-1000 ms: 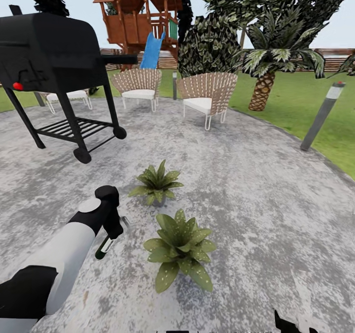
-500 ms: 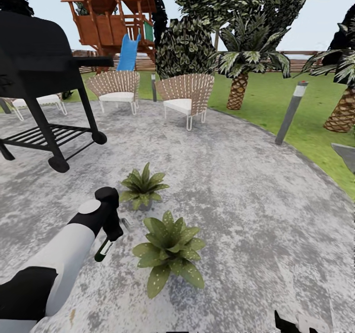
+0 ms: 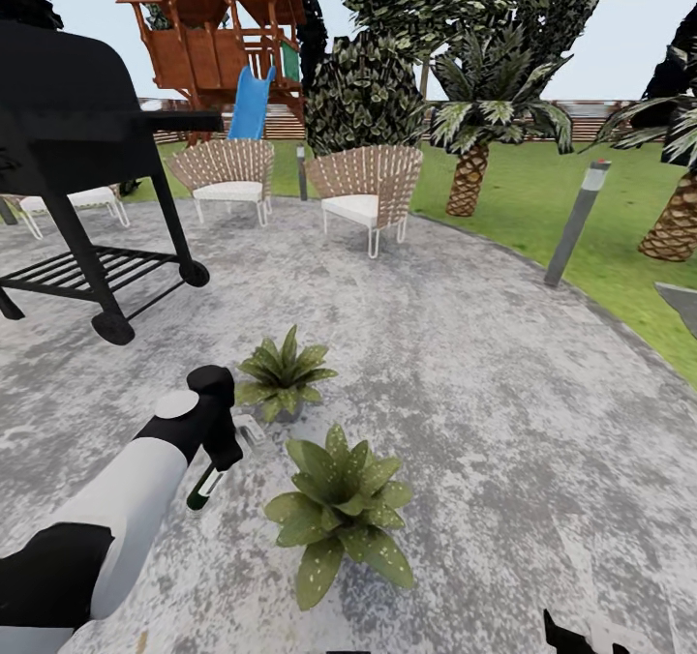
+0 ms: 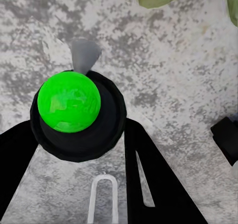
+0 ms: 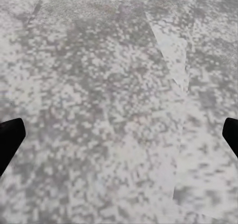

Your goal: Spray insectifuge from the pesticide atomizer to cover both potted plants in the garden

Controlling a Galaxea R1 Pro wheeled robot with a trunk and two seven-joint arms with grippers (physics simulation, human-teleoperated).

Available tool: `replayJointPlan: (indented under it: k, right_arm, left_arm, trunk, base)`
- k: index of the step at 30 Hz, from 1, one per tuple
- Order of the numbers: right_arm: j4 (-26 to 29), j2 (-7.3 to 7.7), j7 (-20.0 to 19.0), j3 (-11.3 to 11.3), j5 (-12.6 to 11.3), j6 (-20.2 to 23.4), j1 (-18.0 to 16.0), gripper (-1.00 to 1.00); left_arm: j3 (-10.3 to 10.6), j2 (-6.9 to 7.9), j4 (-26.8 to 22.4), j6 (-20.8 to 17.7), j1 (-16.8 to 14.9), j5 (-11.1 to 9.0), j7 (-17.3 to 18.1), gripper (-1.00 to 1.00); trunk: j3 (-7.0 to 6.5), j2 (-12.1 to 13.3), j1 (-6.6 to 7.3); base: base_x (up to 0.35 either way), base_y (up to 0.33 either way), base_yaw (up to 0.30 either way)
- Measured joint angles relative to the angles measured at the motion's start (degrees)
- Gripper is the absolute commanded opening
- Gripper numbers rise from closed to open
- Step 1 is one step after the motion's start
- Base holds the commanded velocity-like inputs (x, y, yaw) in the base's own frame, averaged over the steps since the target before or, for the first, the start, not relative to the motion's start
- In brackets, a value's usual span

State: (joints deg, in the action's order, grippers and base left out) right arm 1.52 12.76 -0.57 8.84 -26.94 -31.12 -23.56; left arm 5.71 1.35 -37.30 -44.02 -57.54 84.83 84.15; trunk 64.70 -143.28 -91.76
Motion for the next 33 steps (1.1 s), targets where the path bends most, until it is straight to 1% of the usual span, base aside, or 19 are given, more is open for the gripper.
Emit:
replayJointPlan:
  k: [2,3,4,11,13,16,21,23,25,26,27,28,31,33]
  right_arm:
    - [0.0,0.03,0.0,0.0,0.0,0.0,0.0,1.0]
    - [0.0,-0.01,0.0,0.0,0.0,0.1,0.0,1.0]
    - [0.0,-0.01,0.0,0.0,0.0,0.1,0.0,1.0]
    - [0.0,-0.01,0.0,0.0,0.0,0.1,0.0,1.0]
    - [0.0,-0.02,0.0,0.0,0.0,0.1,0.0,1.0]
    - [0.0,-0.02,0.0,0.0,0.0,0.1,0.0,1.0]
    - [0.0,-0.02,0.0,0.0,0.0,0.1,0.0,1.0]
    - [0.0,-0.02,0.0,0.0,0.0,0.1,0.0,1.0]
    - [0.0,-0.02,0.0,0.0,0.0,0.1,0.0,1.0]
    - [0.0,-0.02,0.0,0.0,0.0,0.1,0.0,1.0]
    - [0.0,-0.02,0.0,0.0,0.0,0.1,0.0,1.0]
    - [0.0,-0.02,0.0,0.0,0.0,0.1,0.0,1.0]
    - [0.0,-0.02,0.0,0.0,0.0,0.1,0.0,1.0]
    - [0.0,-0.02,0.0,0.0,0.0,0.1,0.0,1.0]
  left_arm:
    - [0.0,-0.05,0.0,0.0,0.0,-0.1,0.0,-1.0]
    - [0.0,-0.72,0.0,0.0,0.2,-0.1,-0.1,-1.0]
    - [0.0,-0.8,0.0,0.0,0.3,-0.1,-0.2,-1.0]
    - [0.2,-0.83,0.0,0.0,0.5,0.0,-0.7,-1.0]
    - [0.2,-0.7,-0.1,0.0,0.5,0.1,-1.4,-1.0]
    - [0.1,-0.42,-0.1,-0.1,0.1,0.1,-3.5,-1.0]
    - [0.0,-0.13,-0.2,-0.1,0.2,0.0,-4.2,-1.0]
    - [0.0,0.08,-0.1,0.2,0.4,0.0,-4.1,-1.0]
    - [0.1,0.66,-0.1,0.4,0.8,0.1,-4.2,-1.0]
    - [0.1,1.41,0.0,0.4,0.8,0.1,-4.2,-1.0]
    - [0.2,2.61,0.0,0.5,0.9,0.1,-4.2,-1.0]
    - [0.2,3.2,0.1,0.5,0.9,0.0,-4.2,-1.0]
    - [0.0,3.59,0.4,0.4,1.0,-0.2,-4.2,-1.0]
    - [0.0,3.36,0.8,0.3,1.0,-0.5,-4.2,-1.0]
  trunk:
    - [-0.04,0.0,0.0]
    - [-0.07,0.0,-0.01]
    - [-0.1,0.0,-0.02]
    - [-0.31,0.0,-0.03]
    - [-0.35,0.0,-0.03]
    - [-0.36,0.0,-0.03]
    - [-0.36,0.0,-0.03]
    - [-0.36,0.0,-0.03]
    - [-0.36,0.0,-0.03]
    - [-0.36,0.0,-0.03]
    - [-0.36,0.0,-0.03]
    - [-0.36,0.0,-0.03]
    - [-0.36,0.0,-0.03]
    - [-0.36,0.0,-0.02]
  base:
    - [0.247,0.009,-0.227]
    - [0.085,0.001,-0.246]
    - [0.054,0.0,-0.247]
    - [0.007,0.0,-0.244]
    - [0.0,0.0,-0.093]
    - [0.0,0.0,-0.024]
    - [0.0,0.0,-0.003]
    - [0.0,0.0,0.0]
    - [0.0,0.0,0.0]
    - [0.0,0.0,0.0]
    - [0.0,0.0,0.0]
    - [0.0,0.0,0.0]
    - [0.006,0.157,0.0]
    - [0.118,0.248,0.0]
